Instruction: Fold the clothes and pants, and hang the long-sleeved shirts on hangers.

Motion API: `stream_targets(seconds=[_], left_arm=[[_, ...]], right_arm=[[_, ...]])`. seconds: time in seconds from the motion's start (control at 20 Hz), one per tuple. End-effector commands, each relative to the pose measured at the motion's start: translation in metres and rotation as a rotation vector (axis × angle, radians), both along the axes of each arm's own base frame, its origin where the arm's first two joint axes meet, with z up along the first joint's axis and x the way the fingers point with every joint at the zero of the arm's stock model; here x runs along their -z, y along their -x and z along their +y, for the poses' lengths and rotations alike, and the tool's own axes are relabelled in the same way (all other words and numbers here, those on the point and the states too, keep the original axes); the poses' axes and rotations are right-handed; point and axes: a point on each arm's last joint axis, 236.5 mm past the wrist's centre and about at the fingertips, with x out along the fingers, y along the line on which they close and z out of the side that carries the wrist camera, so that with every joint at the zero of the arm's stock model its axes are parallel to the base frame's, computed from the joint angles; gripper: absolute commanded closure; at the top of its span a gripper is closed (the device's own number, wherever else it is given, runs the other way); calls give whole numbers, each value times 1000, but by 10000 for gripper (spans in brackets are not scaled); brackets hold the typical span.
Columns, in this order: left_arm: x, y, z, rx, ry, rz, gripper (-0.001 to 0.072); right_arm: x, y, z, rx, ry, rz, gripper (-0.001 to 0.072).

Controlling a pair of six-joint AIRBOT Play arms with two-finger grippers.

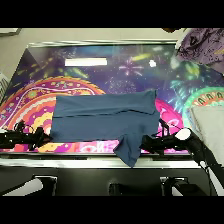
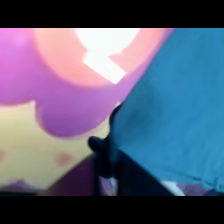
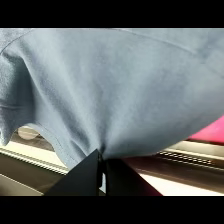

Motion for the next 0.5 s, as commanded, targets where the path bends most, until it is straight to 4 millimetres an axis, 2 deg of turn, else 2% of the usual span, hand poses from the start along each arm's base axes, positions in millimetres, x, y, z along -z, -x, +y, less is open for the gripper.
stream_targets(seconds=[0.0, 0.1, 0.2, 0.35, 0.45], left_arm=[[-1, -2, -8, 22, 10, -1, 691], [-9, -1, -10, 25, 9, -10, 692], [-20, 7, -3, 7, -44, 12, 694], [-39, 43, 28, -42, -240, 113, 694], [-58, 49, 34, -35, -310, 65, 694]], right_arm=[[-3, -8, -3, 3, 15, -22, 681], [-11, -13, -8, 2, 42, -40, 682], [-24, -9, -14, -4, 71, -51, 682], [-47, 16, -35, 14, 166, -53, 683], [-65, 34, -42, 1, 195, -95, 683]])
